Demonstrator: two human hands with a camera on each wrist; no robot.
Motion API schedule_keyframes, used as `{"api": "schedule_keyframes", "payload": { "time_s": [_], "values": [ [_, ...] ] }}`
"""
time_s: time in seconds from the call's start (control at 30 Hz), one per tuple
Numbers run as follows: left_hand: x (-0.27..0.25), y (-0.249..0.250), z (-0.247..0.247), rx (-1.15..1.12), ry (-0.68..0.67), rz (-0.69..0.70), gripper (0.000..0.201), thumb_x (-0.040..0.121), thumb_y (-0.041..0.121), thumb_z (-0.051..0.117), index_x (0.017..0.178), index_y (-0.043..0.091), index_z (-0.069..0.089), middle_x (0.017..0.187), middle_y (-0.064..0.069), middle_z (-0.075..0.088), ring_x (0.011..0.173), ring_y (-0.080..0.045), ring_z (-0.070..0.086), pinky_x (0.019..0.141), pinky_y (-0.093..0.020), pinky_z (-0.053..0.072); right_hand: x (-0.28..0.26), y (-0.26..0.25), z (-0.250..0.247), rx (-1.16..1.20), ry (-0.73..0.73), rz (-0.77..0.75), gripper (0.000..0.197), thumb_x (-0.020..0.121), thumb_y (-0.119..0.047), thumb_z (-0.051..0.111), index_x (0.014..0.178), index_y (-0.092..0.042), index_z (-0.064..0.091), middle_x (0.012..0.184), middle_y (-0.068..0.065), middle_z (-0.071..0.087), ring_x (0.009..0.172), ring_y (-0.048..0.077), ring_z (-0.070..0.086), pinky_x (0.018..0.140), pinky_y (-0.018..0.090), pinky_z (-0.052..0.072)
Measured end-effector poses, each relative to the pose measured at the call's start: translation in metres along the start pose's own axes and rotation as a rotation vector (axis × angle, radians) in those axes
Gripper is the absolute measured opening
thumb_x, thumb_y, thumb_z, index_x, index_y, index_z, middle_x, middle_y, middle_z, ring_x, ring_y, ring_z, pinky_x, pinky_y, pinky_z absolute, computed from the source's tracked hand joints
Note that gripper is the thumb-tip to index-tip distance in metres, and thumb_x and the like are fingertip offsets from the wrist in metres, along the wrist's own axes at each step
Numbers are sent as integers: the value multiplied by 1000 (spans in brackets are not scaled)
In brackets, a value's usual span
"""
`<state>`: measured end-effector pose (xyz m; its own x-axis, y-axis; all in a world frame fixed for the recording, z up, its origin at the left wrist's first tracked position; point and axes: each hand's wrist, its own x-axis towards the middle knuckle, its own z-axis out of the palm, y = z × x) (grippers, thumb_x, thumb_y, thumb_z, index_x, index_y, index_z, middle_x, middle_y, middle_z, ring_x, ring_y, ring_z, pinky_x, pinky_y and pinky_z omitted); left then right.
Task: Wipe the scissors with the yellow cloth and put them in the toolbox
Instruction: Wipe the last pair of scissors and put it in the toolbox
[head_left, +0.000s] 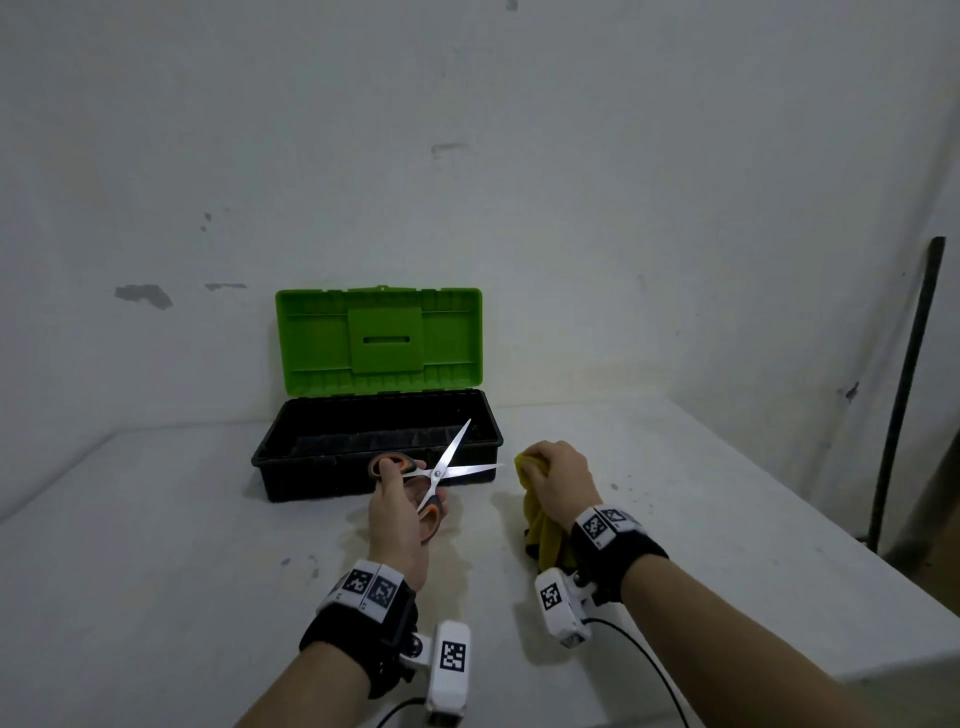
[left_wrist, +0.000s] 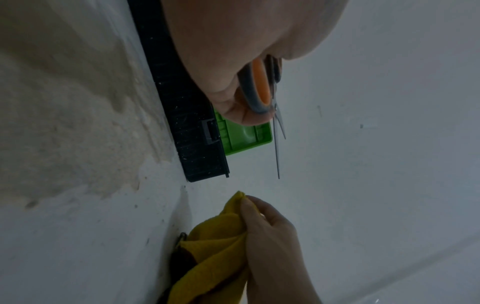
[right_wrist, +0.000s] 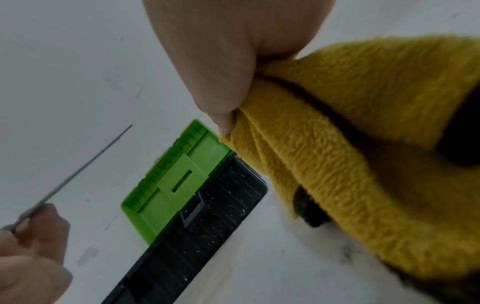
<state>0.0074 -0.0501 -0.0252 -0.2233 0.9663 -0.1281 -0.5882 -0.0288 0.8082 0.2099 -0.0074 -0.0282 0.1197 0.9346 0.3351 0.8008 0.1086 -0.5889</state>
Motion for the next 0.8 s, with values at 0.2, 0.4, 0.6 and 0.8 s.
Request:
{"api": "schedule_keyframes", "payload": {
  "time_s": [0.2, 0.4, 0.6, 0.8],
  "values": [
    [4, -7, -6, 8, 7, -2, 47, 107, 44, 33, 94, 8, 60, 62, -7, 66, 47, -16, 56, 51, -27, 46, -15, 9, 10, -275, -276, 121, 43, 98, -41, 45, 139, -29, 45, 136, 1, 53, 125, 26, 50, 105, 45, 33],
    [5, -17, 0, 63, 47, -25, 53, 104, 54, 34, 94, 14, 68, 65, -4, 64, 53, -19, 54, 52, -28, 41, -58, -33, -12, -11, -320, -15, 30, 92, -54, 53, 100, -31, 69, 91, -11, 68, 84, 7, 62, 82, 31, 51],
    [-10, -26, 22, 12, -18, -64, 55, 102, 59, 34, 102, 17, 69, 78, -2, 69, 51, -16, 53, 47, -24, 39, -78, -63, -11, 381, -449, -27, 30, 93, -41, 59, 83, -16, 71, 86, 2, 74, 77, 14, 67, 64, 21, 51],
    [-8, -25, 4, 160, -60, 87, 33, 105, 37, 43, 110, 16, 68, 93, -3, 66, 73, -14, 56, 65, -29, 44, -71, -57, -18, 497, -387, 54, 29, 99, -31, 53, 83, -12, 69, 76, -1, 70, 65, 15, 68, 52, 22, 43]
  ]
}}
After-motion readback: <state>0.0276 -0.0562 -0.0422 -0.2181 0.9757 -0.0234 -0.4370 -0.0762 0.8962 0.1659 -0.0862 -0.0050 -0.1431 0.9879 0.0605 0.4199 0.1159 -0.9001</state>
